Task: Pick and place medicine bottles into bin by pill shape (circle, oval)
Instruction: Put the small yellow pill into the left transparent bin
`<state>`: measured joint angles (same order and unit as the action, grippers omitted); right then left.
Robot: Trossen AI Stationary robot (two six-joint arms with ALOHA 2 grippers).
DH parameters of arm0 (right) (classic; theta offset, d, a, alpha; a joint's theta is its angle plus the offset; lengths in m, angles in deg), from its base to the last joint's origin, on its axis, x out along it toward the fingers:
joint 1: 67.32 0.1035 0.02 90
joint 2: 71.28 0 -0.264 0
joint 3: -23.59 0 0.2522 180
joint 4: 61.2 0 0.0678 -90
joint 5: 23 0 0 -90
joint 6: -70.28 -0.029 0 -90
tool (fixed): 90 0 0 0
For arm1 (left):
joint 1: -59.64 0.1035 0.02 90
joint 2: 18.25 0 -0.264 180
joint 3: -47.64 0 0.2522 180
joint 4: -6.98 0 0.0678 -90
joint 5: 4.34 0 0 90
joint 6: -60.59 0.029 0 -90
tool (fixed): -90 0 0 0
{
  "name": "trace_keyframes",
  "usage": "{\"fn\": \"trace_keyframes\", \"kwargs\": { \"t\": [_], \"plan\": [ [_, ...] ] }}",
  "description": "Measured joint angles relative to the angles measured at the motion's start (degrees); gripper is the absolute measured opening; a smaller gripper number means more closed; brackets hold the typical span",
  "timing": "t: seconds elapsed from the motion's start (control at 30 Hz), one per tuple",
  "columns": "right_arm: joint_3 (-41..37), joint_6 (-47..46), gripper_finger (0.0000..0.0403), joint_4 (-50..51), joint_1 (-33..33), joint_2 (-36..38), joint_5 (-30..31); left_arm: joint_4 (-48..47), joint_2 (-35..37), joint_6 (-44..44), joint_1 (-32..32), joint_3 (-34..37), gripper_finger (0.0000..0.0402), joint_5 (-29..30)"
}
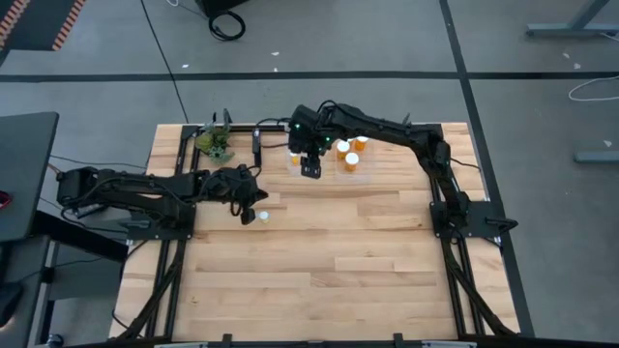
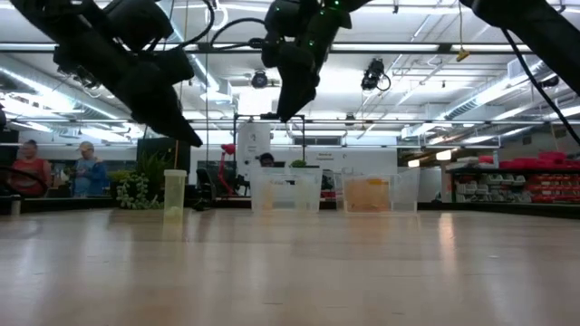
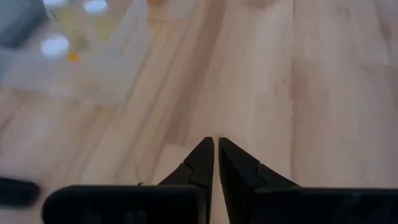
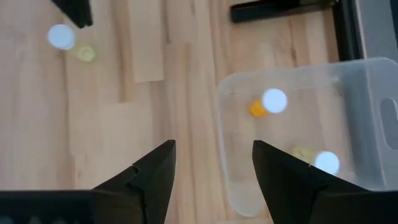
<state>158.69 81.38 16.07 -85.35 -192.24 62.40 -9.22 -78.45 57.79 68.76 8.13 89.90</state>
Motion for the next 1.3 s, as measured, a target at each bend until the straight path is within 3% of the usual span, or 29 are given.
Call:
{"fn": "trace_keyframes", "kwargs": {
  "t": [0.23, 0.37, 0.77, 1.3],
  "plan": [
    [-1.28, 0.28, 0.0220, -0.49, 1.24, 0.02, -0.11, -16.88, -0.08, -7.94, -0.76, -4.35, 0.0028, 0.08],
    [-4.08, 0.75, 0.0220, -3.08, 1.59, 0.00, -0.17, -21.44, -0.17, -12.73, -0.78, -4.29, 0.0029, 0.12],
    [-15.52, 2.38, 0.0220, -19.28, 5.40, -0.07, -3.87, -20.16, -6.10, -19.50, -7.51, -3.81, 0.0025, 2.05],
    [-15.96, -0.61, 0.0220, -15.29, 10.65, -0.44, -4.02, -7.59, -15.45, -20.63, -11.87, -3.81, 0.0024, 2.40]
  ]
}}
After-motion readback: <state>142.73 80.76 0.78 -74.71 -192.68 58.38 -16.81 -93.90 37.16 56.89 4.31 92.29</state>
